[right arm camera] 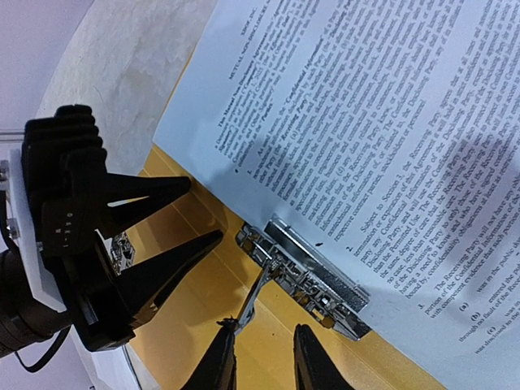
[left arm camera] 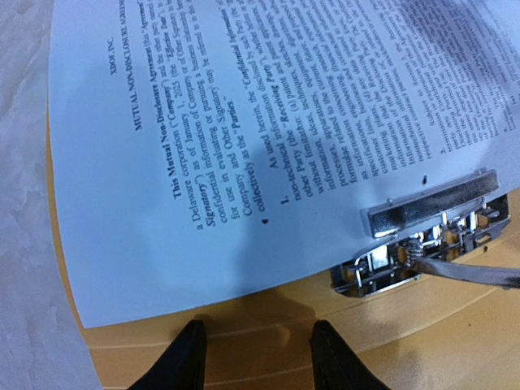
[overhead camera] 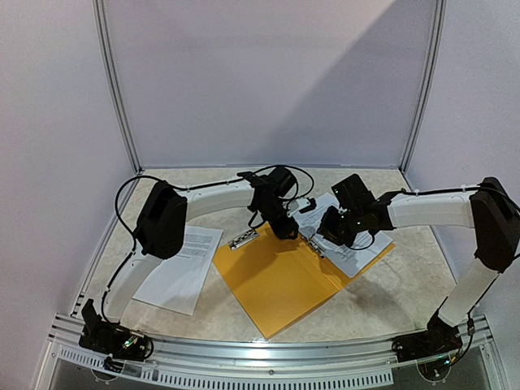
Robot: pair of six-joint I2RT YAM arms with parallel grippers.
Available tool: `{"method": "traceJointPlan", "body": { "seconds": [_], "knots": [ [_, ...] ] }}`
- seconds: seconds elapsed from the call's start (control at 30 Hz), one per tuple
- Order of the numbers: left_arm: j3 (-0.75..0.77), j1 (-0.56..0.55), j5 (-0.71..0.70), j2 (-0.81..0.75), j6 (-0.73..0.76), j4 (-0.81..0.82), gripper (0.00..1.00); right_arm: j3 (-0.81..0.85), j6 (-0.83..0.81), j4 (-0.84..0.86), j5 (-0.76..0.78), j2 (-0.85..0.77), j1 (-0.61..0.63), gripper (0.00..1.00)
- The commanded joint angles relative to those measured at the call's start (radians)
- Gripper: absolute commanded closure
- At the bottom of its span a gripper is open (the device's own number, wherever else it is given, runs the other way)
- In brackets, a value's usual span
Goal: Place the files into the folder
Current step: Clamp the file and folder with some files.
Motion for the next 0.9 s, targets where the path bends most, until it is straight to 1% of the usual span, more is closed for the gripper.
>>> {"method": "traceJointPlan", "body": {
  "seconds": [0.0, 0.2, 0.37, 0.47, 0.6, 0.8, 0.87],
  "knots": [
    [-0.023, -0.008, -0.012, 0.064, 0.015, -0.124, 0.54, 0.011, -0.012, 0.051, -0.051, 0.033, -0.002, 0.75],
    [-0.022, -0.007, -0.013, 0.064, 0.014, -0.124, 0.54, 0.029, -0.036, 0.058, -0.066, 0.037, -0.002, 0.75],
    [-0.023, -0.007, -0.011, 0.065, 0.014, -0.124, 0.54, 0.017, -0.003, -0.013, 0.009, 0.005, -0.002, 0.77],
    [-0.022, -0.007, -0.011, 0.064, 0.014, -0.124, 0.54, 0.005, 0.000, -0.004, 0.043, -0.033, -0.002, 0.77],
    [-0.023, -0.007, -0.012, 0.066, 0.015, -0.124, 0.54, 0.019, -0.030, 0.011, 0.026, -0.047, 0.000, 0.74],
    [-0.022, -0.007, -0.011, 0.065, 0.016, -0.124, 0.54, 0.044, -0.030, 0.017, 0.008, 0.009, 0.001, 0.72],
    [-0.022, -0.007, -0.010, 0.065, 0.016, -0.124, 0.54, 0.047, -0.026, 0.022, -0.029, 0.026, 0.001, 0.72]
  ]
}}
